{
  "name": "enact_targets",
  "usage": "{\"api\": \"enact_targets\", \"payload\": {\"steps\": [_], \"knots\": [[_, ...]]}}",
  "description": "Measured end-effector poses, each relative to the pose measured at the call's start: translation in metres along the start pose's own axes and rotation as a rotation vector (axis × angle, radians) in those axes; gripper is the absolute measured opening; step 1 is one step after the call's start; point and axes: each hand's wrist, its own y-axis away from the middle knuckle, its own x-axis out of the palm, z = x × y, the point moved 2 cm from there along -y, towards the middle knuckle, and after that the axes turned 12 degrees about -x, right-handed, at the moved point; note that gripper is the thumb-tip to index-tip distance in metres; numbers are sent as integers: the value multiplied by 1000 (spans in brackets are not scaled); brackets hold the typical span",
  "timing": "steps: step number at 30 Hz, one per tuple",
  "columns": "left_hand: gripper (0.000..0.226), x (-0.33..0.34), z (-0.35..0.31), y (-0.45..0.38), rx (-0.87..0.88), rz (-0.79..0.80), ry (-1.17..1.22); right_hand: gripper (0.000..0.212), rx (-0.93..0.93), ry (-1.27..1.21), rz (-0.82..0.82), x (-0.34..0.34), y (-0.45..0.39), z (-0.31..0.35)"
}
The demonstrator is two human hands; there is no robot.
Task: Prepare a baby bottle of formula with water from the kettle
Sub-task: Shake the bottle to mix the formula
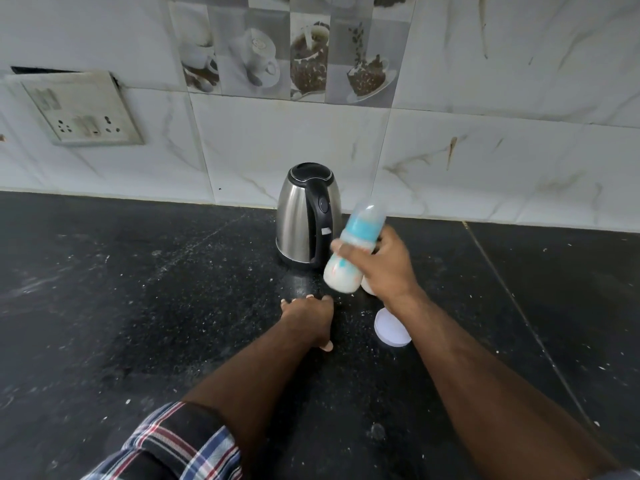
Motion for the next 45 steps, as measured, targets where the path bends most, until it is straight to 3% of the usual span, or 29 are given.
{"api": "enact_targets", "payload": {"steps": [2, 5, 6, 10, 12, 14, 18, 22, 26, 30, 34, 35, 38, 42, 45], "knots": [[95, 1, 0, 0, -3, 1, 0, 47, 0, -64, -91, -4, -7, 2], [95, 2, 0, 0, -10, -11, 6, 59, -3, 99, 129, 4, 4, 0], [94, 2, 0, 0, -7, -13, 8, 60, -14, 115, 122, 4, 5, 1], [90, 1, 1, 3, -12, -6, 10, 41, -44, -144, -135, -5, -11, 15], [92, 1, 1, 4, -16, 0, 5, 56, -14, -41, -13, 0, -4, 12], [95, 0, -1, 3, -16, 8, 5, 58, -3, 108, 116, 3, 5, 3], [92, 1, 0, 2, -13, -6, 15, 46, -18, -106, -146, -7, -8, 7], [93, 1, 0, 2, -17, 7, 7, 56, 29, 135, 78, 2, 7, -2], [94, 1, 0, 1, -17, 14, 18, 44, 1, -87, -162, -5, -3, 5], [95, 2, 0, 0, -18, 13, 10, 50, 14, 106, 101, 2, 11, -4], [95, 1, 0, 1, -18, 18, 14, 39, -4, -109, -177, -6, -6, 8], [95, 1, 0, 1, -19, 20, 13, 42, 6, -123, -161, -5, -6, 10], [96, 0, -1, 1, -15, 11, 5, 55, 8, 143, 115, 1, 7, 0], [94, -1, -1, 2, -12, 19, 15, 44, 8, -1, -108, -6, -1, 3], [92, -2, -2, 3, -14, 24, -2, 58, 6, 157, 80, -1, 4, 0]]}}
